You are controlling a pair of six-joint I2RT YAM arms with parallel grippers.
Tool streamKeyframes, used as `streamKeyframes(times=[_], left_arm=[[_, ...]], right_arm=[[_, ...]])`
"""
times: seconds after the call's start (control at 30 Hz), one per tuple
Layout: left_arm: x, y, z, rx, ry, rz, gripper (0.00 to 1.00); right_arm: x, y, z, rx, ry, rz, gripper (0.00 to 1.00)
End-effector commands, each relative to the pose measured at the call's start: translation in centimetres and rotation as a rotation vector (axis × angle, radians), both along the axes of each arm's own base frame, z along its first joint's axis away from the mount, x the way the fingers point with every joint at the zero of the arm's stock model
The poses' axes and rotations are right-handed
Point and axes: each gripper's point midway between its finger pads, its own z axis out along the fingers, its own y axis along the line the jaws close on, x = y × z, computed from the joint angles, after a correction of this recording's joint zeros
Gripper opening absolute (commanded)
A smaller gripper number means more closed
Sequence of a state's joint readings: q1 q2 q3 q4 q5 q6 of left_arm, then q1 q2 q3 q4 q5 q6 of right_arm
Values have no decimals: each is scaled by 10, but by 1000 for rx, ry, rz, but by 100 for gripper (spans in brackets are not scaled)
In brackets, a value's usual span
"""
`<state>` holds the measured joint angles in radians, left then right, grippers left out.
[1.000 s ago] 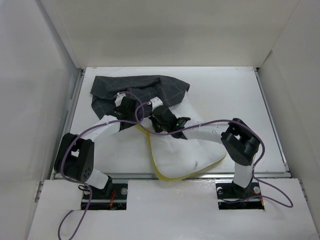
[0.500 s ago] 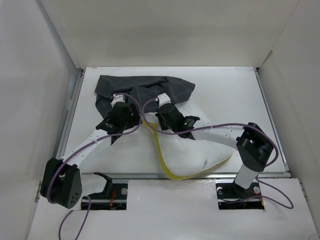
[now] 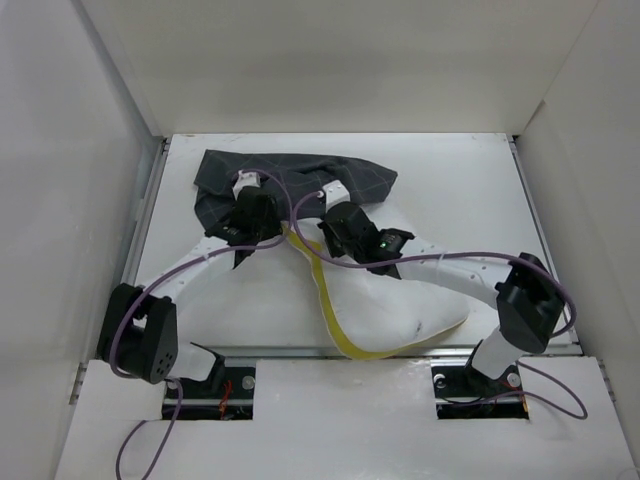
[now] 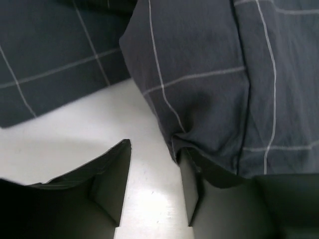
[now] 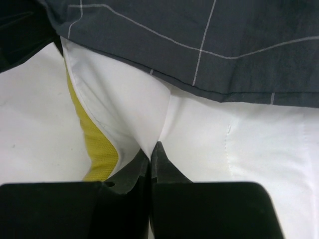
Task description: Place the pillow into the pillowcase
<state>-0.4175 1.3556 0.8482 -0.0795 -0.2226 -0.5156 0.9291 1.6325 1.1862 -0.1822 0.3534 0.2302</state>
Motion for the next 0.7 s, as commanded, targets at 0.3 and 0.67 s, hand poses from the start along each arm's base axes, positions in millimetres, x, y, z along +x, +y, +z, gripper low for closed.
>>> streamKeyframes(times=[0.3,0.67], left_arm=[[-4,-62,60,-57,-159,-204,0],[-159,-156,120,-349,-167,-708,0]], right_arm=[[48,-23,90,247,-228,-335,0],[77,-83,202,806,-485,-644,0]])
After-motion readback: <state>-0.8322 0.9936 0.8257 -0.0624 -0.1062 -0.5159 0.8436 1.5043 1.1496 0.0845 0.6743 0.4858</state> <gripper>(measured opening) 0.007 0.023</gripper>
